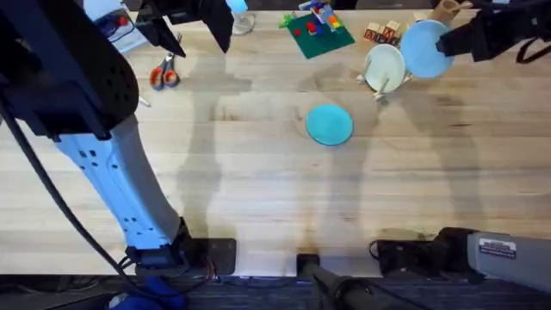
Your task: Pick up the plates from the table one by one and place each into a slot on the dish rack.
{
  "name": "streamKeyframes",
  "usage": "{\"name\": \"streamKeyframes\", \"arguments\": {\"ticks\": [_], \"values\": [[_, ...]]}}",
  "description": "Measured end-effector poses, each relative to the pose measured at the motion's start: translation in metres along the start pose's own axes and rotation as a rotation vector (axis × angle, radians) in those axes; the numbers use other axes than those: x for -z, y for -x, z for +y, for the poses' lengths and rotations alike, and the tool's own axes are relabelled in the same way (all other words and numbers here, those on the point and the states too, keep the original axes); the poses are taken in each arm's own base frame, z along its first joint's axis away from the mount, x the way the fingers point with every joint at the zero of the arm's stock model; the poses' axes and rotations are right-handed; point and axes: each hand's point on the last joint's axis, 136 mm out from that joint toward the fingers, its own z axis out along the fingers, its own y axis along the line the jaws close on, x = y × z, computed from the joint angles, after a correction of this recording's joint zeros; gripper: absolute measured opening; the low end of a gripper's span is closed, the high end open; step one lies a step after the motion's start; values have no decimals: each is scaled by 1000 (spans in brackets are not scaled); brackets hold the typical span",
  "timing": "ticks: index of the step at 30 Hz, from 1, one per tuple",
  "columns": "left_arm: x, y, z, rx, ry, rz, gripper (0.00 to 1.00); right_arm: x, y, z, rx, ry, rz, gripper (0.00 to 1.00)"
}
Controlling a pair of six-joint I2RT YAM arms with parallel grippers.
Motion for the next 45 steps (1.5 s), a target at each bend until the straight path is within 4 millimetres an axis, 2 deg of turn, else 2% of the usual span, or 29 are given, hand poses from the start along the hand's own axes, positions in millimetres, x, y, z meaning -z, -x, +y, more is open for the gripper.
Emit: {"name": "streamKeyframes", "arguments": {"ticks": [14, 19, 23, 45], "values": [[0, 0, 0, 0, 0, 0, 994, 0, 3, -3, 160, -15, -11, 31], [0, 0, 0, 0, 0, 0, 994, -12, 0, -4, 193, 2, 8, 31], [0, 0, 0, 0, 0, 0, 995, -23, -5, -4, 195, 23, 31, 31], [0, 0, 0, 0, 0, 0, 994, -23, 7, -8, 84, 7, -24, 31]]}}
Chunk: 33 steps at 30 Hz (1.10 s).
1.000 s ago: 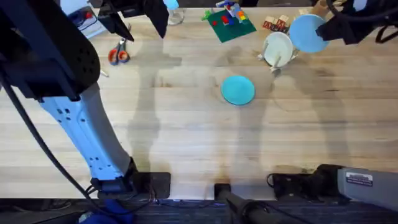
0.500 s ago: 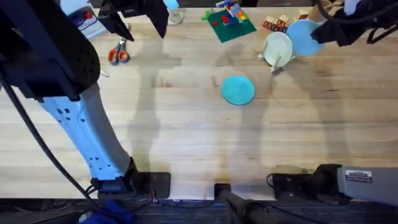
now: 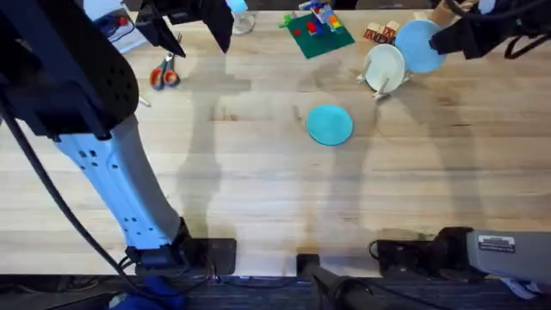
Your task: Pick up the plates from the table one by one and place each into a slot on the dish rack.
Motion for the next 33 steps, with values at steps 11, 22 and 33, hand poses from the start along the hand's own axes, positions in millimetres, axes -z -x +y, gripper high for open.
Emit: {"name": "streamKeyframes", "arguments": {"ticks": [11, 22, 33], "values": [[0, 0, 0, 0, 0, 0, 994, -1, 5, 2, -83, 4, -15, 31], [0, 0, 0, 0, 0, 0, 994, -18, 2, 6, -88, 32, 8, 31], [0, 0, 0, 0, 0, 0, 994, -21, 0, 6, -93, 38, 15, 32]]}}
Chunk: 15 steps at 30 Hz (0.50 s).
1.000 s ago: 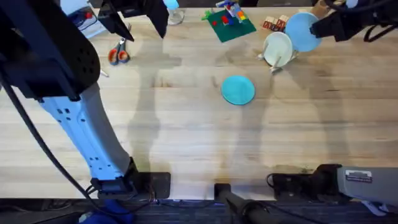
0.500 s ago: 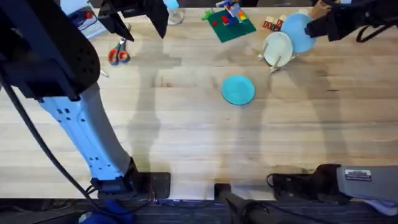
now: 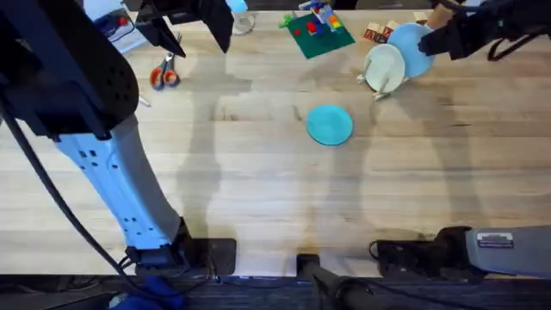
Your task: Pick up the plates from the table one by one and place each into a slot on the dish rack.
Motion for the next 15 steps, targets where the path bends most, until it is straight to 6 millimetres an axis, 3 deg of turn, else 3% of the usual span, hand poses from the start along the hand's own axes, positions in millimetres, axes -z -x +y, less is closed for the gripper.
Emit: {"name": "streamKeyframes", "arguments": {"ticks": [9, 15], "values": [[0, 0, 0, 0, 0, 0, 994, -26, -14, 1, -19, 41, 58, 32], [0, 0, 0, 0, 0, 0, 994, -30, -14, 0, -18, 39, 54, 33]]}}
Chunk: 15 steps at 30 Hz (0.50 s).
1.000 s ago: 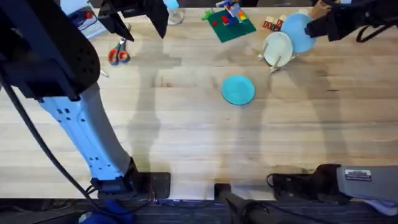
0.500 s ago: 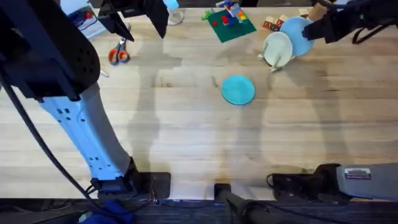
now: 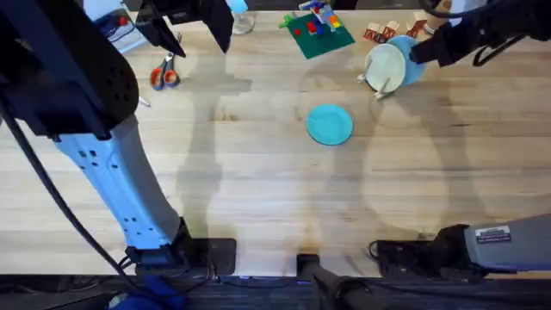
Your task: Pick up the plates from the table one by one and place each into a slot on the dish rack.
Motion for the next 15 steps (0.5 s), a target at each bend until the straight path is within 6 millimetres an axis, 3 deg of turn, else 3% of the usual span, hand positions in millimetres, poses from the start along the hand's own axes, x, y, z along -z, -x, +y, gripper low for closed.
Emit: {"name": "streamKeyframes", "arguments": {"ticks": [12, 15], "values": [[0, 0, 0, 0, 0, 0, 994, -1, 0, 0, 0, 0, -1, 33], [0, 0, 0, 0, 0, -1, 995, -2, 0, -1, -4, 1, -1, 106]]}}
